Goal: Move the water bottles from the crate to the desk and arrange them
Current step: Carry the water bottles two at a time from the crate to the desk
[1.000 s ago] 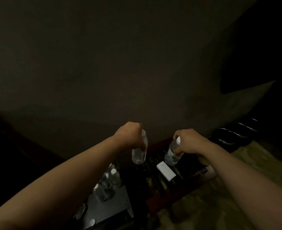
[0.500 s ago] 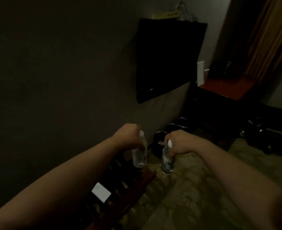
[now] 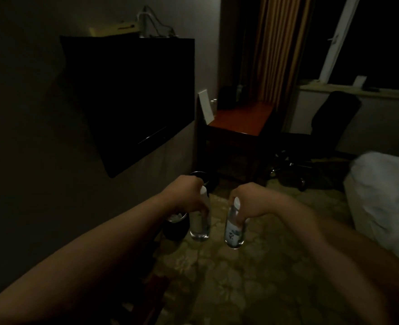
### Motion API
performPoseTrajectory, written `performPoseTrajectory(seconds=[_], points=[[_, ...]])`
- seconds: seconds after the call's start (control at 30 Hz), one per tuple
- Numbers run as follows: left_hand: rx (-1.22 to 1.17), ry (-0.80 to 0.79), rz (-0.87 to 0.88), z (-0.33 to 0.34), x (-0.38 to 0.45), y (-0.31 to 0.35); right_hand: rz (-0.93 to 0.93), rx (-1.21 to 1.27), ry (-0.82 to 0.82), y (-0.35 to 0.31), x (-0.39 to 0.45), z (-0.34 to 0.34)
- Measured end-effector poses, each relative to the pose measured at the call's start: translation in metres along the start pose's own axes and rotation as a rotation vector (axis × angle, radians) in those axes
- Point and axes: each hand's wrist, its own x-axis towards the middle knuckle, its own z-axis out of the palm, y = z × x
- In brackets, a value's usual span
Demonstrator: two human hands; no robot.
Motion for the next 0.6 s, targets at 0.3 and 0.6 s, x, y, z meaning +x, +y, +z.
performPoseTrajectory(seconds=[0.3, 0.6], points=[[0.082, -0.033, 0.221, -0.017, 0.186, 0.008, 0.149, 0.075, 0.014, 0.094, 0.105, -0.063], [0.076, -0.086, 0.312, -0.044, 0.365, 0.023, 0.248, 0.107, 0.092, 0.193, 0.200, -0.144]])
